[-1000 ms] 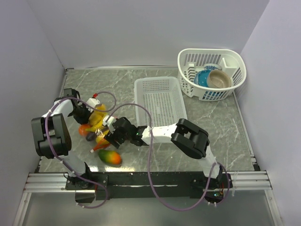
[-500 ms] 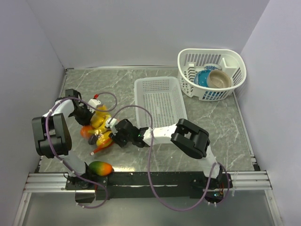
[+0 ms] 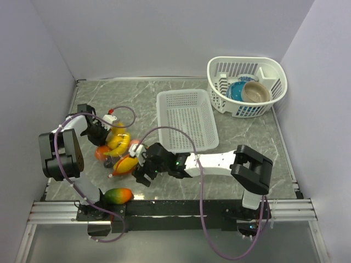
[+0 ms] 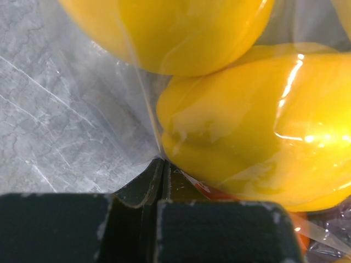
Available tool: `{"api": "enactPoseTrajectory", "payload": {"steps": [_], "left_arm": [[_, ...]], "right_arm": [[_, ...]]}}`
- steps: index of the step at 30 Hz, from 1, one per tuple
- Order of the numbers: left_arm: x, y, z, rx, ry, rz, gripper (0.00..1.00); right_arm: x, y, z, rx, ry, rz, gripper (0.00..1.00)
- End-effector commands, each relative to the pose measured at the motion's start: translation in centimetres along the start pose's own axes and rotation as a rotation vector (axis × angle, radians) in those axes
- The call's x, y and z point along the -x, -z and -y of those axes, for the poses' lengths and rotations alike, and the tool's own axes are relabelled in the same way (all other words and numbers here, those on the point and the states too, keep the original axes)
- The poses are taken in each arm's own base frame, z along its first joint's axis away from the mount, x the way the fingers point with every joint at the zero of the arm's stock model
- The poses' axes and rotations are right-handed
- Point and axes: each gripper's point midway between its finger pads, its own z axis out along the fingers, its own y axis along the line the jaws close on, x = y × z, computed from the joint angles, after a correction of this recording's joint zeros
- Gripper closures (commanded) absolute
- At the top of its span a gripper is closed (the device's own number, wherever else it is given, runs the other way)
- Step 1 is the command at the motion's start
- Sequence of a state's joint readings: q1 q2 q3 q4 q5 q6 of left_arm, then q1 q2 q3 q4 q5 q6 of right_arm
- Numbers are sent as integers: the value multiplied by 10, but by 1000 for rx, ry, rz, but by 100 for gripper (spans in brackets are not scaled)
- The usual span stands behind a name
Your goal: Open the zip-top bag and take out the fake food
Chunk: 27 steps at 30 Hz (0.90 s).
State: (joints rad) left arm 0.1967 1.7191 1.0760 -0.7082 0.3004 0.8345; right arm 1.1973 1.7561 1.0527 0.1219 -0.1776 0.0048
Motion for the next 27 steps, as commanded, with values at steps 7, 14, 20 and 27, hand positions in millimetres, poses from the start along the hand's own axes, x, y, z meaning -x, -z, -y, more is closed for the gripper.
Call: {"api": "enactPoseTrajectory", "payload": {"steps": [7,14,20,27], "left_arm": [[9,-5,-6,16,53,21,98],[2,-4,-4,48,70,11,99],[-6,0,-2,72,67,3,99],[-14,3,-4,74,77,4,99]], "right_arm": [[14,-24,-67,194,166,-43,10],[20,-45,-91,248,188,-52,4],[18,-67,-101,293,184,-81,1],[3,-82,-108,338,154,-113,7]]}}
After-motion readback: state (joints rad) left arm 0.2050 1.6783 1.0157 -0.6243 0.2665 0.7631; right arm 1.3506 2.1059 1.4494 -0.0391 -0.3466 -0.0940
